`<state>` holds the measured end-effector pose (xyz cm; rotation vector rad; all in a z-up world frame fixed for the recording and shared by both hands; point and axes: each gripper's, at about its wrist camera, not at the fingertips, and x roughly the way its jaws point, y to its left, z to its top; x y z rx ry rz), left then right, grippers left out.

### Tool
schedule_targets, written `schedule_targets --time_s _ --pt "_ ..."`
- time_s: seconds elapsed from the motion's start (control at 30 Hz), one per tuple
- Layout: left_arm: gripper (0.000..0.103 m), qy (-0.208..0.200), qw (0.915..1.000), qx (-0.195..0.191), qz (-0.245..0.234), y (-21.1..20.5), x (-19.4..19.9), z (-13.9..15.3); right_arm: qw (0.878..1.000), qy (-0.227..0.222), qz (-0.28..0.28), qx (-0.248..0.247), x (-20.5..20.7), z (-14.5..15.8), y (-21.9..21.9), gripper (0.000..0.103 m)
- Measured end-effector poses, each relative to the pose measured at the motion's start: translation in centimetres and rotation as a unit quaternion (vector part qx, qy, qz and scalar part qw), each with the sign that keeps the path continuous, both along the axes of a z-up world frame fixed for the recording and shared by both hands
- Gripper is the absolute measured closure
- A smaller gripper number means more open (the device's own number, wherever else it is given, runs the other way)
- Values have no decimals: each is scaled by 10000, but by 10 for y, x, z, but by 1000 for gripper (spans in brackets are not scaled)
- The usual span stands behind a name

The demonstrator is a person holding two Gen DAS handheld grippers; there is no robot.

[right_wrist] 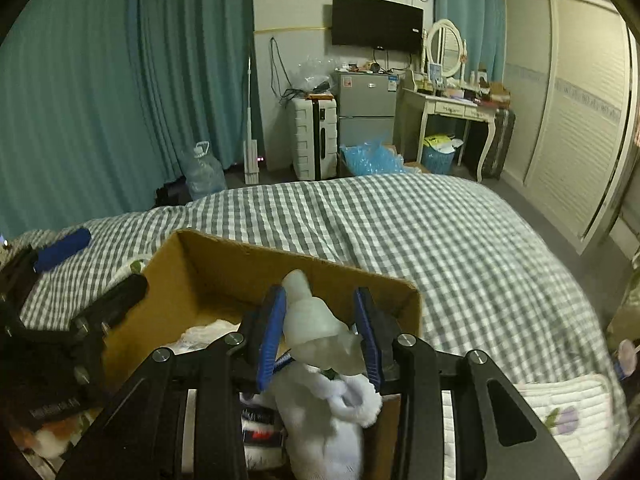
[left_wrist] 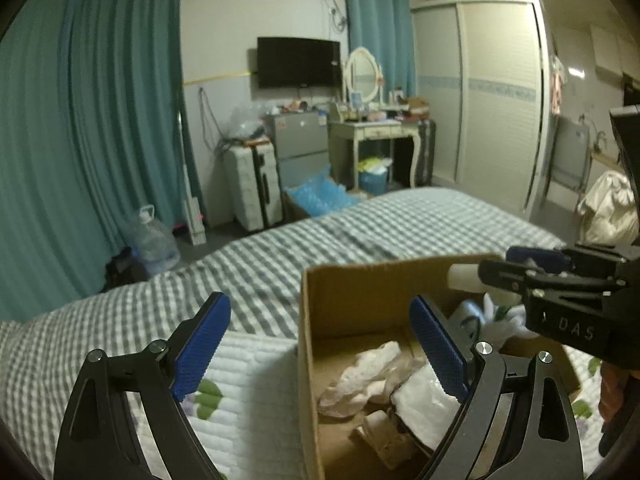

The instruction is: Organize soft objects

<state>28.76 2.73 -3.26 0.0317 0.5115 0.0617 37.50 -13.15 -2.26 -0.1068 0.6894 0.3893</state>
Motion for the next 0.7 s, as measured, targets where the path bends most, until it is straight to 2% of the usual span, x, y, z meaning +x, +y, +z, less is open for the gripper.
schedule_targets --time_s 0.07,0.17,0.27,0.33,0.5,0.63,0.67,0.7 --pt "11 -1 10000 58 -21 -4 -2 -2 9999 24 -91 81 2 -5 -5 46" --pt "11 -43 10000 88 -8 -7 -16 8 9998 -37 -166 121 -4 -1 -8 46" --pt "11 -179 9998 130 4 -12 -36 37 9996 -200 -197 51 -21 19 -13 46" --pt "11 -364 9992 132 -11 -12 -50 59 9991 -365 -210 49 -44 47 -19 46" --pt "11 -1168 9931 121 -67 -18 -125 143 9953 -940 -202 -76 -120 132 -33 44" --pt "11 -1779 9837 184 -204 -25 -195 201 9922 -1200 -321 -109 -186 183 -40 30" --pt "9 -1899 9813 176 -278 -26 -214 211 9917 -1241 -332 -95 -199 190 -42 27" --pt "5 -2020 9787 160 -320 -27 -233 220 9908 -1309 -342 -78 -214 198 -44 19"
